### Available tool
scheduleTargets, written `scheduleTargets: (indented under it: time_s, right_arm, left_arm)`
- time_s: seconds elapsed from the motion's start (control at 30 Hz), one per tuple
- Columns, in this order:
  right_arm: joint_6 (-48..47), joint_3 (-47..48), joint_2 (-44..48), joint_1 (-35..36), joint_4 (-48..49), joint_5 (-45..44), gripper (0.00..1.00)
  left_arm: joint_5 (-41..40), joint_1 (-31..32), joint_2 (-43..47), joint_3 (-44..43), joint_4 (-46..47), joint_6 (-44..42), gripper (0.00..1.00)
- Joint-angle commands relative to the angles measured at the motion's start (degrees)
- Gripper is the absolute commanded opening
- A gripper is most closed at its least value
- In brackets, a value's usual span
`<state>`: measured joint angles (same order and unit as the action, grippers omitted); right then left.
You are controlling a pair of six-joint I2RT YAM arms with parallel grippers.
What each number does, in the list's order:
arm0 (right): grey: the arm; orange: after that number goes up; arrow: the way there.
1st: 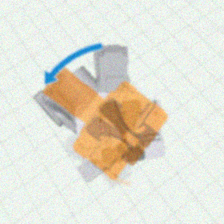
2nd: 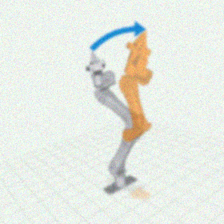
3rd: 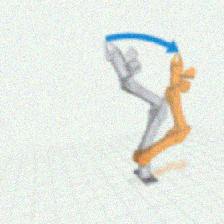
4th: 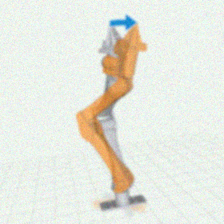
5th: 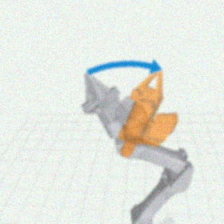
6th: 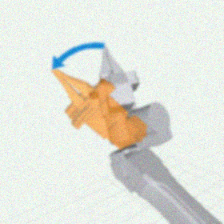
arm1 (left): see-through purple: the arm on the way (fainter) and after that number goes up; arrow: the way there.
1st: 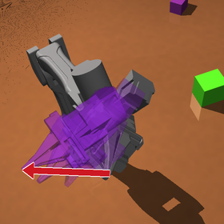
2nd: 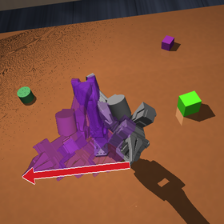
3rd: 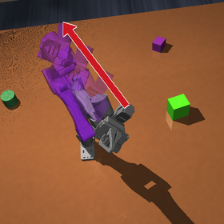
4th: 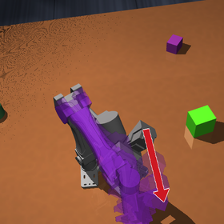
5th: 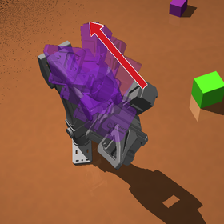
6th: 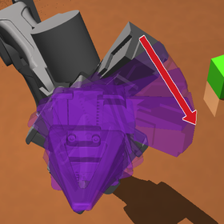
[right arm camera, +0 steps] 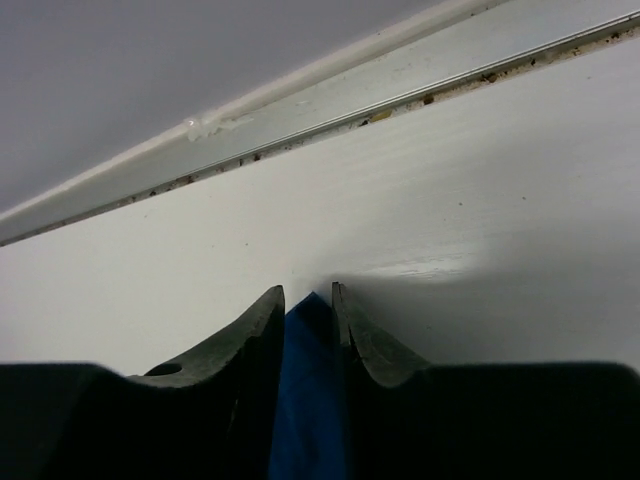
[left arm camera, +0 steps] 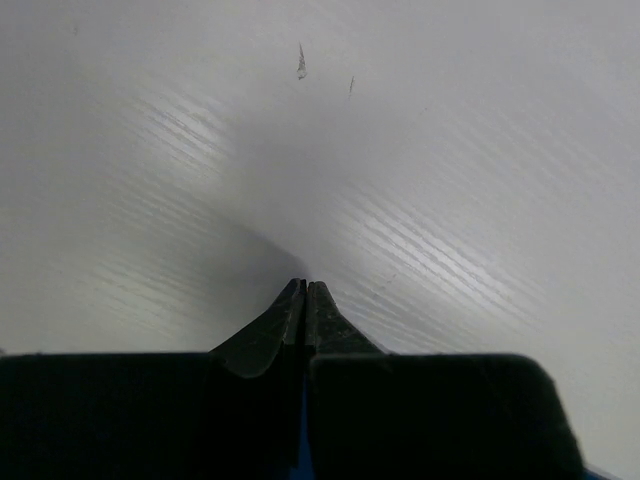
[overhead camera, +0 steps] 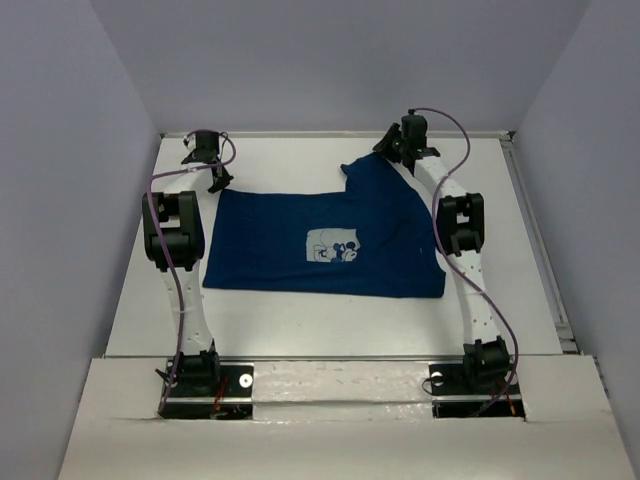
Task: Fold and stack the t-shirts
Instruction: Fold the tshirt
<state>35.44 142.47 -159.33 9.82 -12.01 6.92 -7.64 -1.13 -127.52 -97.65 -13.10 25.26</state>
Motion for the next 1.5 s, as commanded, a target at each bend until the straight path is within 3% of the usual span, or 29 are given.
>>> scheduleTargets:
  time_s: [0.0,0.17,0.33,0.47,0.83,1.03,1.27,1.47]
  right_arm:
    - [-1.96,-0.44,1.65,0.37,-7.59,-1.47,0.27]
    - [-0.72,-2.38,2.97,0.37,-3.38,-1.91,0.0]
    - [-2.92,-7.19,8.57,-0.16,-0.83,0.55,0.0]
    - [-4.76,-27.01,21.58,-0.16,6.37,1.43,0.0]
    - [-4.5,-63.42,49.01,-0.16,10.43,3.81,0.0]
    - [-4.86,-72.5,61.14,-0.16,7.45,1.79,0.0]
    - [-3.54,-85.32,73.97,-0.16,4.28,2.31,0.0]
    - [-3.45,-92.28,82.75,-0.16,-0.63,2.58,0.0]
  left_arm:
    - [0.52,-0.02,1.67,-0.79,0.45,0.41,0.0]
    - [0.61,-0.02,1.49,-1.14,0.45,0.41,0.0]
    - [1.14,-0.02,2.19,-1.5,0.36,0.41,0.0]
    - [1.05,-0.02,2.63,-1.58,0.01,0.67,0.0]
    - [-0.71,-0.02,1.75,-5.1,-3.25,-1.08,0.0]
    - [-0.62,-0.02,6.31,-1.5,-2.81,-1.26,0.0]
    - [-2.81,-0.02,14.05,11.06,1.15,-2.4,0.0]
    - [-3.09,-0.02,15.02,12.48,1.15,-1.62,0.0]
